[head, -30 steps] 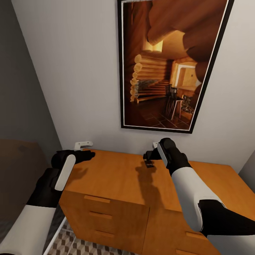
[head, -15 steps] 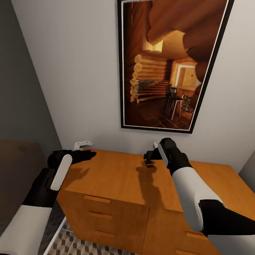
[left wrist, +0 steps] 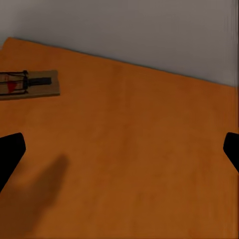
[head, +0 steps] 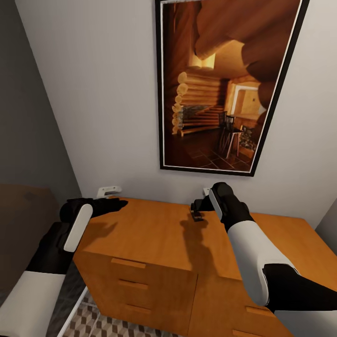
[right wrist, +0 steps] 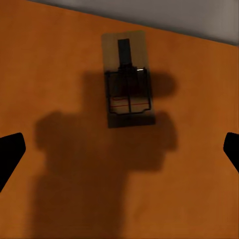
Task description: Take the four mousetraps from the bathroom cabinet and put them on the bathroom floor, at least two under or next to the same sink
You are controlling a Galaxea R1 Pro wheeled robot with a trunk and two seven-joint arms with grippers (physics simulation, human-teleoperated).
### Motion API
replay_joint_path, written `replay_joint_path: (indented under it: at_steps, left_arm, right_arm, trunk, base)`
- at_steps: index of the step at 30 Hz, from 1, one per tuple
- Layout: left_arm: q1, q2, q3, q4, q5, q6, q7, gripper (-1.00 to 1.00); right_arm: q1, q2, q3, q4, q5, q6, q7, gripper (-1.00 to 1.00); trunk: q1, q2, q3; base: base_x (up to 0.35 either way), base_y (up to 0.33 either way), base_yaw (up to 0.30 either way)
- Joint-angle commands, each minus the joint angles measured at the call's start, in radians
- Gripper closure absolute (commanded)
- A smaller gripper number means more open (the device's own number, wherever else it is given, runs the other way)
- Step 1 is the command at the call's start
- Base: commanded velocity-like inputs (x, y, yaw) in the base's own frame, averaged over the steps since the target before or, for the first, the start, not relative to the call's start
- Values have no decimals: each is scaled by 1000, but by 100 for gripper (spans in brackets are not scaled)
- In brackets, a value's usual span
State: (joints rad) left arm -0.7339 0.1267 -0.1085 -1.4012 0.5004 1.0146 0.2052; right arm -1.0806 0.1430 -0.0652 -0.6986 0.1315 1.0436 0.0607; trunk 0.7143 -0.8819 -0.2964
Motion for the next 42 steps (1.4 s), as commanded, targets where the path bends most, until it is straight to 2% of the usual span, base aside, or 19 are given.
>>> replay_joint_path:
  at_steps: [1, 2, 11, 25, 42]
  left_arm:
    - [-1, 1, -2, -1, 10, 2, 5, -100]
    - [-1, 1, -2, -1, 10, 2, -117, -100]
    - [-1, 1, -2, -1, 8, 2, -118, -100]
    - [-1, 2, -2, 0, 11, 2, -117, -100]
    - [-1, 1, -2, -1, 8, 2, -111, -100]
  right_arm:
    - [-1, 1, -5, -1, 10, 4, 6, -100]
    - [-1, 1, -6, -1, 10, 4, 5, -100]
    - [-1, 2, -6, -1, 10, 4, 4, -100]
    - [-1, 4, -5, -1, 10, 4, 3, -100]
    - [-1, 7, -5, 4, 10, 4, 2, -100]
  trunk:
    - [0, -1, -1]
    - [0, -1, -1]
    - [0, -1, -1]
    - [0, -1, -1]
    - [0, -1, -1]
  base:
    - [0, 0, 0]
    - [0, 0, 0]
    - [12, 0, 0]
    - [171, 0, 0]
    - [18, 0, 0]
